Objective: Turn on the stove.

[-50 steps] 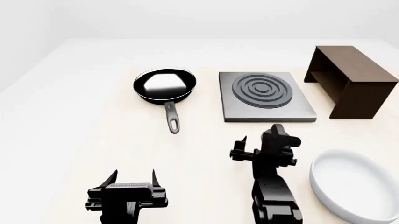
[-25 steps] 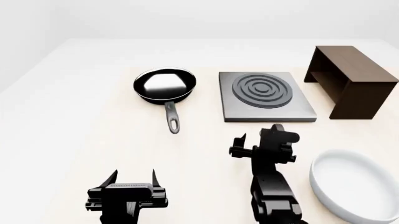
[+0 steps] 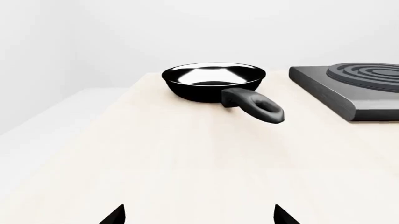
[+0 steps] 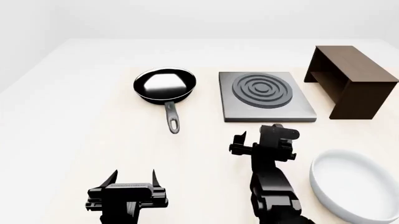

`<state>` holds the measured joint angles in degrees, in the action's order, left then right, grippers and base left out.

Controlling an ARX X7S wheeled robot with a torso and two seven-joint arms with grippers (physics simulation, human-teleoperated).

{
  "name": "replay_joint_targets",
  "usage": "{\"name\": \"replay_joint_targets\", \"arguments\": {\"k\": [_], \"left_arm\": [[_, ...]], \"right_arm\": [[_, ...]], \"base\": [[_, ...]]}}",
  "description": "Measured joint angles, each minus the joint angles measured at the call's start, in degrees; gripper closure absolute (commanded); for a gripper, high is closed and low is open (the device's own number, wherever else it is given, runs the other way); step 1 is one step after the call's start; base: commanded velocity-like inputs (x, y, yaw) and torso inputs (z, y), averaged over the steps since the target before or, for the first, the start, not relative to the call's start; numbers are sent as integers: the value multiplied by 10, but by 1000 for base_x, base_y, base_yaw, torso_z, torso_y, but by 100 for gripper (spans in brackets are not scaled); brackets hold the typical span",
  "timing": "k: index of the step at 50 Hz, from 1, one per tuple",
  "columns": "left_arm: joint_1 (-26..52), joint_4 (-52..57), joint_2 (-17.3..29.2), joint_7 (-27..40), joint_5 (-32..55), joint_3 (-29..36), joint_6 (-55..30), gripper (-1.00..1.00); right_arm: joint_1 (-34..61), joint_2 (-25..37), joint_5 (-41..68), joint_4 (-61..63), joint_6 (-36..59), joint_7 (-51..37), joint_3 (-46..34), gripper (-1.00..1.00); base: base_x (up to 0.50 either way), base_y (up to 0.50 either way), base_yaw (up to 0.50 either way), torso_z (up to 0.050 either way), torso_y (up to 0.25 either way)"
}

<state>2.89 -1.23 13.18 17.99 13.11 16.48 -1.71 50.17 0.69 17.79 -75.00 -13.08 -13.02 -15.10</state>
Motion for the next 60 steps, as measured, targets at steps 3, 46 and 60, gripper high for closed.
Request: {"name": "replay_joint_targets", "arguments": {"k": [3,46,60], "left_arm": [[0,0,0,1,1,1,0,-100],[0,0,7,9,8,10,5,-100],[1,0,9,11,10,12,8,-100]], "right_arm": [[3,0,3,0,4,-2,-3,-100],[21,-1,72,0,26,-20,22,-100],[24,-1,108,0,24,-25,30,-100]], "base": [[0,0,0,0,0],[0,0,0,0,0],[0,0,0,0,0]]}}
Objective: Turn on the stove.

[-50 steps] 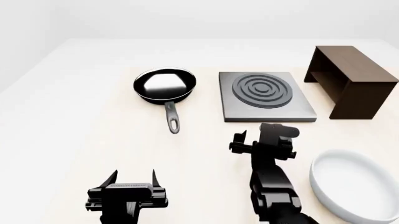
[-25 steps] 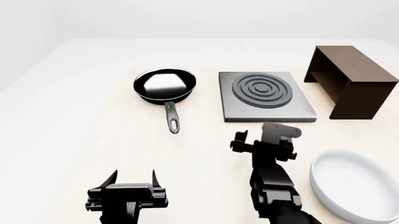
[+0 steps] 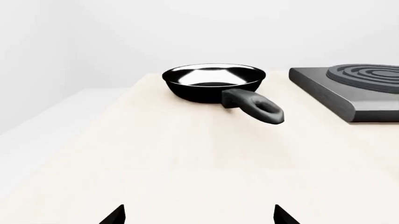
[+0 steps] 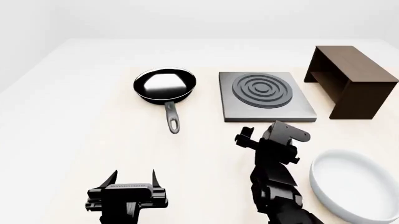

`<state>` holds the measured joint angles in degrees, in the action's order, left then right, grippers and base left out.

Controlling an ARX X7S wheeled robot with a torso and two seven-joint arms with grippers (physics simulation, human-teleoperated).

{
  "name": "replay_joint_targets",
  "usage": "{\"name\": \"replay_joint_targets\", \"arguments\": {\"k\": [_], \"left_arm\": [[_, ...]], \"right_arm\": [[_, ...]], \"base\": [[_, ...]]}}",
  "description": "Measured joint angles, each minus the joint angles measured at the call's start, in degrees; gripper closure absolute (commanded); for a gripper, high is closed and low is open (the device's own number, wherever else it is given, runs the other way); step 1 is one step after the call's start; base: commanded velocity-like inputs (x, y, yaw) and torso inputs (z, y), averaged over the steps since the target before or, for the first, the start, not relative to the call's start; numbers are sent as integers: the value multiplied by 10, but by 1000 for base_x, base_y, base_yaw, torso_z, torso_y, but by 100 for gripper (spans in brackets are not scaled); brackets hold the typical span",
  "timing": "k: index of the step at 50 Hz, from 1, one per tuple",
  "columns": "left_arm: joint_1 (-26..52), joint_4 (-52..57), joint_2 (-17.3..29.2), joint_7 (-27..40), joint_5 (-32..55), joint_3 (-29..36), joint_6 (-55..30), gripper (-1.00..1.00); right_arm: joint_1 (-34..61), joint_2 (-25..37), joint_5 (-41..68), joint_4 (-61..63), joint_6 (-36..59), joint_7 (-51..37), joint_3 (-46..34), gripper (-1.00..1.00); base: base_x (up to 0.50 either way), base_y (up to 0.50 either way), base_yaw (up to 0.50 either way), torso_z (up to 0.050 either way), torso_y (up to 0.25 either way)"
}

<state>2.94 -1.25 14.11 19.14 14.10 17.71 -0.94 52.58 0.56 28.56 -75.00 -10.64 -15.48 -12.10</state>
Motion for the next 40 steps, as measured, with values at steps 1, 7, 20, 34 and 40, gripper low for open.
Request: {"name": "replay_joint_targets", "arguments": {"k": [1,7,20,34,40], "left_arm": [[0,0,0,0,0,0,0,-100],[0,0,1,1,1,1,1,-100],[1,0,3,4,3,4,2,-100],[2,1,5,7,5,8,2,-100],[2,1,6,8,6,9,3,-100]], "right_arm": [[0,0,3,0,-1,0,-1,-100],[0,0,16,0,-6,-1,-2,-100],[1,0,14,0,-17,0,17,-100],[5,0,-6,0,-24,0,35,-100],[7,0,-12,0,-27,-1,37,-100]], "base": [[0,0,0,0,0],[0,0,0,0,0],[0,0,0,0,0],[0,0,0,0,0],[0,0,0,0,3]]}}
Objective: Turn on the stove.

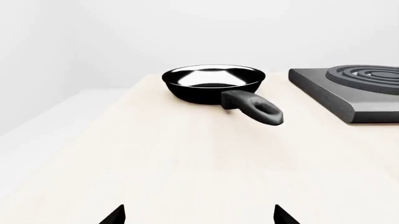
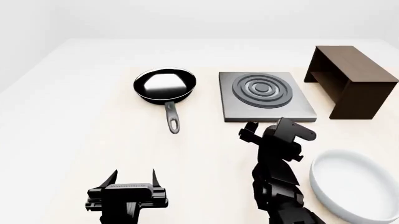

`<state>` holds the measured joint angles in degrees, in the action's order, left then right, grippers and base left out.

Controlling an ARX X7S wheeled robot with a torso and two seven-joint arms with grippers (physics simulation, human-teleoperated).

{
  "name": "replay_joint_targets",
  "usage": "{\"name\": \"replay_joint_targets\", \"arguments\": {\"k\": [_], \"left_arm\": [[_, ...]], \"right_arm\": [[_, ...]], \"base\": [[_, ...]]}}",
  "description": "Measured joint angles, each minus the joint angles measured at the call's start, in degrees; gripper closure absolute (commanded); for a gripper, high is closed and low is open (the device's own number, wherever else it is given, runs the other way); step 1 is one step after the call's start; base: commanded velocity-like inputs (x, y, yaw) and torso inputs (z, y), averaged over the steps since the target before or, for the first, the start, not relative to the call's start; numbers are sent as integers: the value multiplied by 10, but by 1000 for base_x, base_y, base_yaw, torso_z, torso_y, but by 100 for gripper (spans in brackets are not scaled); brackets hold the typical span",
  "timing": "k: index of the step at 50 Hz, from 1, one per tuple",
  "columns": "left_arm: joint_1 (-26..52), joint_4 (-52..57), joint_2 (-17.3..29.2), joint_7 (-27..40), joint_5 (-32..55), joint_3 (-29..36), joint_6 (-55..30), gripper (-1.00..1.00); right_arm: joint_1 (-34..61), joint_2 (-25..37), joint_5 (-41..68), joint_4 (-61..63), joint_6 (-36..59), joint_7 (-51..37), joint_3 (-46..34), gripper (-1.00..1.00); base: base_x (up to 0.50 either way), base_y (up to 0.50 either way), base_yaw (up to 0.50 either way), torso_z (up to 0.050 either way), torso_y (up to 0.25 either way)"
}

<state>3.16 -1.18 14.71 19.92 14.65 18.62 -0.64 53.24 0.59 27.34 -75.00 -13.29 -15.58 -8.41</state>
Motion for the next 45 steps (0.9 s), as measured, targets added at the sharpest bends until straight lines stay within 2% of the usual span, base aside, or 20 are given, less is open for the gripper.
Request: {"name": "replay_joint_targets", "arguments": {"k": [11,31,38,45], "left_arm": [[1,-2,2,2,2,2,2,-100],[1,0,5,6,5,6,3,-100],[0,2,7,7,6,8,3,-100],[1,2,8,8,7,9,3,-100]], "right_arm": [[-1,0,10,0,-11,1,-22,-100],[-25,3,182,12,-75,11,-212,-100],[-49,21,216,77,-71,-10,-254,-100],[-95,66,233,221,-41,-54,-289,-100]], "base": [[0,0,0,0,0],[0,0,0,0,0],[0,0,0,0,0],[0,0,0,0,0]]}}
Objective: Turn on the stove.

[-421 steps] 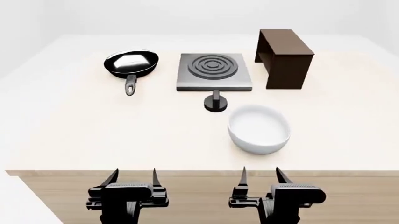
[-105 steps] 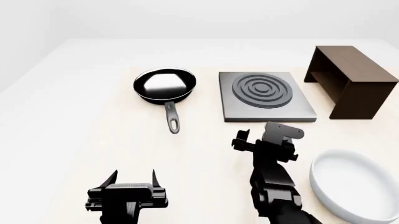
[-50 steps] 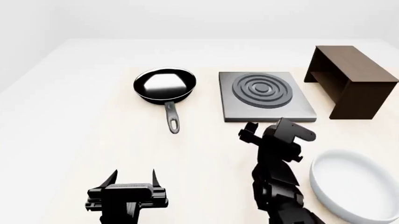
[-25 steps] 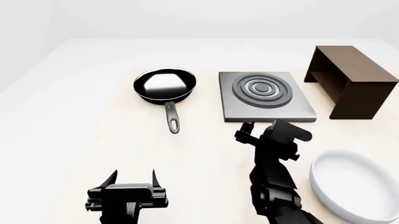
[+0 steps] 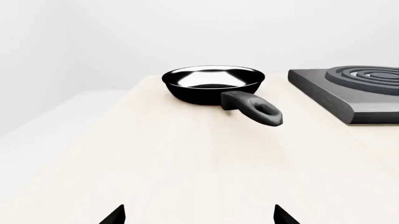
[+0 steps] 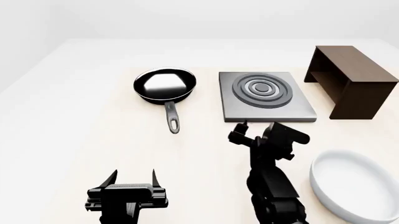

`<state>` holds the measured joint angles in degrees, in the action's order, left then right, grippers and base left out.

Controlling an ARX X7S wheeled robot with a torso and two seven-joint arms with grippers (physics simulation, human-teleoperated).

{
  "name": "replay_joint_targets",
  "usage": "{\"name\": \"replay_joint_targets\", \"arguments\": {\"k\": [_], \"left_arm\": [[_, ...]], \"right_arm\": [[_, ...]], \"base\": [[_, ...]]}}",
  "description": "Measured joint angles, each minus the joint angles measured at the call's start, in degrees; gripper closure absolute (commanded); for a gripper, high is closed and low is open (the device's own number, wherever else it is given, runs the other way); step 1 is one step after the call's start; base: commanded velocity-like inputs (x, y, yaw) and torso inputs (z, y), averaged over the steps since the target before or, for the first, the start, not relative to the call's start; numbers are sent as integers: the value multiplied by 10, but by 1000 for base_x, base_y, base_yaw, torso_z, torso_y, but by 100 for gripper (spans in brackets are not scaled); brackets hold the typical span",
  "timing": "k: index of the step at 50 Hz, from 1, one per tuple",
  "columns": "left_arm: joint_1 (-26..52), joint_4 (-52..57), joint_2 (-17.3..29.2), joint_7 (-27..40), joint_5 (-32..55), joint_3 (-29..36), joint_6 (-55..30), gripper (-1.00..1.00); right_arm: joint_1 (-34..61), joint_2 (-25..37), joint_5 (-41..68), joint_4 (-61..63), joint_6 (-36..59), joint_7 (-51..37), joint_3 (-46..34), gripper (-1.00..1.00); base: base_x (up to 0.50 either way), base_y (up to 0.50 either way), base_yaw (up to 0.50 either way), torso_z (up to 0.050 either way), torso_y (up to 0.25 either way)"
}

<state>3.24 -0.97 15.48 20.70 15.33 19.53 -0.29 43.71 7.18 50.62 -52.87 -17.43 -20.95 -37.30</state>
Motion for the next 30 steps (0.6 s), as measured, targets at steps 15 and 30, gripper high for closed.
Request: {"name": "replay_joint_targets", "arguments": {"k": [15,30], "left_arm": [[1,1,2,2,3,3,0,-100],[2,-2,3,5,3,6,4,-100]], "right_arm": [[-114,143,26,394,61,-106,-44,-100],[-376,352,-141,758,-98,-188,-19,-100]], "base": [[0,0,0,0,0],[0,0,0,0,0]]}}
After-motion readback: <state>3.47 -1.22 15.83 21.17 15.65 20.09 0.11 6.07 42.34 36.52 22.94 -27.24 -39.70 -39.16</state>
